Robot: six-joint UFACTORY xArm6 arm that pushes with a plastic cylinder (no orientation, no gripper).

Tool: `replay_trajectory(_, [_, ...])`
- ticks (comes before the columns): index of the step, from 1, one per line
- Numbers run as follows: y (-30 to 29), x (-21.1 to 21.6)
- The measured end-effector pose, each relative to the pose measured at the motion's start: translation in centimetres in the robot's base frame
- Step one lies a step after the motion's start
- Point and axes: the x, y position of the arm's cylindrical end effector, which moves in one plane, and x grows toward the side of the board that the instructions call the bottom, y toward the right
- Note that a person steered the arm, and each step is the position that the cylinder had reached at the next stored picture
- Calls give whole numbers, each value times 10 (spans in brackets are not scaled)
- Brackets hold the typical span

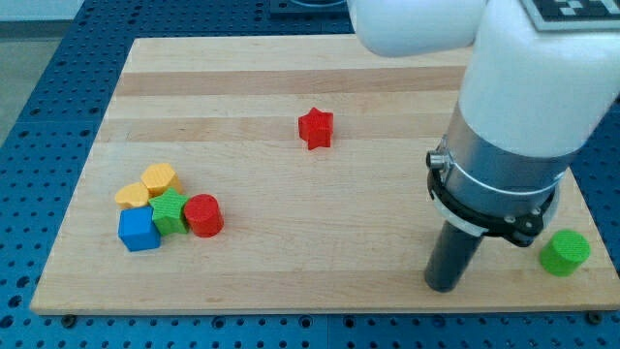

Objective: Point your arm at the blue cube

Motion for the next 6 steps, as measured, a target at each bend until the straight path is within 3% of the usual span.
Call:
replay_trajectory(2, [12, -40])
replay_trajectory(4, [67, -43])
replay_trajectory(5, [69, -43])
replay_trajectory(6, [30, -46])
